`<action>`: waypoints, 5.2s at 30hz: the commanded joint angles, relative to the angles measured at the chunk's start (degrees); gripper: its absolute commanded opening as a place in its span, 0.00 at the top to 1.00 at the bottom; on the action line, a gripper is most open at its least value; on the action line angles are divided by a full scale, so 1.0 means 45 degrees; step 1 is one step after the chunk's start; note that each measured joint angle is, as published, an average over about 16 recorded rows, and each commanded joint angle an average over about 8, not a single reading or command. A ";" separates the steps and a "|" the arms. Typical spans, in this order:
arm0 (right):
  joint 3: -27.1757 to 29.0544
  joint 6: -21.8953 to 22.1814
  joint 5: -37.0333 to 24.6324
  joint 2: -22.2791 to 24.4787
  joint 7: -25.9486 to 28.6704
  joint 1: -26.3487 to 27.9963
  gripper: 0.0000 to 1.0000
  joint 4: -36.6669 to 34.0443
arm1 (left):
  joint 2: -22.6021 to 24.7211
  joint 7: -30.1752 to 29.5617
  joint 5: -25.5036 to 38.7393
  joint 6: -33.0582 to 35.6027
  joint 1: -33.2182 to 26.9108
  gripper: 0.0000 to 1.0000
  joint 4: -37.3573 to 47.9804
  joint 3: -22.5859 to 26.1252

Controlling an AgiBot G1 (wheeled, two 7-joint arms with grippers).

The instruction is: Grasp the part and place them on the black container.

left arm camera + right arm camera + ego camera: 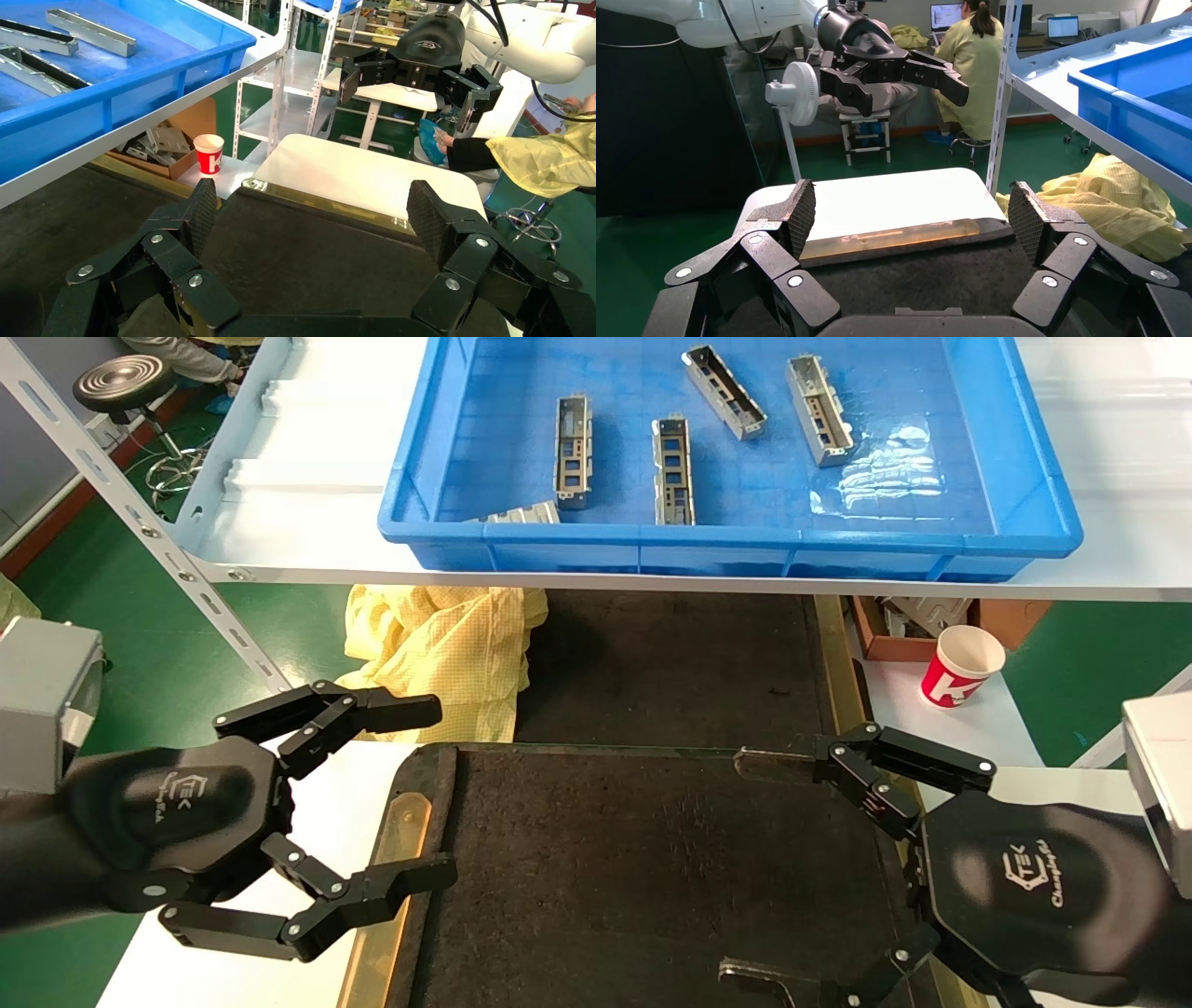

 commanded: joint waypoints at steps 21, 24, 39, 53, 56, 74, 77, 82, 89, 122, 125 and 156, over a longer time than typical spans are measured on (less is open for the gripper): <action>0.0000 0.0000 -0.0001 0.0000 0.0000 0.0000 0.00 0.0000 | 0.0000 0.0000 0.0000 0.0000 0.0000 1.00 0.0000 0.0000; 0.0000 0.0000 -0.0001 0.0000 0.0000 0.0000 0.00 0.0000 | 0.0000 0.0000 0.0000 0.0000 0.0000 1.00 0.0000 0.0000; 0.0000 0.0000 -0.0001 0.0000 0.0000 0.0000 0.00 0.0000 | 0.0000 0.0000 0.0000 0.0000 0.0000 1.00 0.0000 0.0000; 0.0000 0.0000 -0.0002 0.0000 0.0000 0.0000 0.00 0.0000 | 0.0000 0.0000 0.0000 0.0000 0.0000 1.00 0.0000 0.0000; 0.0000 0.0000 -0.0002 0.0000 0.0000 0.0000 0.00 0.0000 | 0.0000 0.0000 0.0000 0.0000 0.0000 1.00 0.0000 0.0000; 0.0000 0.0000 -0.0002 0.0000 0.0000 0.0000 0.00 0.0000 | 0.0000 0.0000 0.0000 0.0000 0.0000 1.00 0.0000 0.0000; 0.0000 0.0000 -0.0002 0.0000 0.0000 0.0000 0.00 0.0000 | 0.0000 0.0000 0.0000 0.0000 0.0000 1.00 0.0000 0.0000; -0.0003 -0.0011 -0.0014 0.0003 0.0001 0.0018 0.00 0.0016 | 0.0000 0.0000 0.0000 0.0000 0.0000 0.97 0.0000 0.0000; -0.0143 0.0106 -0.0255 -0.0129 0.0544 0.0896 0.00 -0.0079 | 0.0000 0.0000 0.0000 0.0000 0.0000 0.14 0.0000 0.0000; -0.4327 0.3322 -0.8040 -0.6985 0.2724 1.1763 0.00 -1.1257 | 0.0000 0.0000 0.0000 0.0000 0.0000 0.00 0.0000 0.0000; -0.4469 0.3469 -0.8264 -0.7497 0.2389 1.2129 0.00 -1.2327 | 0.0000 0.0000 0.0000 0.0000 0.0000 0.00 0.0000 0.0000; -0.5066 0.5687 -0.9056 -0.9363 0.2513 1.2791 1.00 -1.5500 | 0.0000 0.0000 0.0000 0.0000 0.0000 0.00 0.0000 0.0000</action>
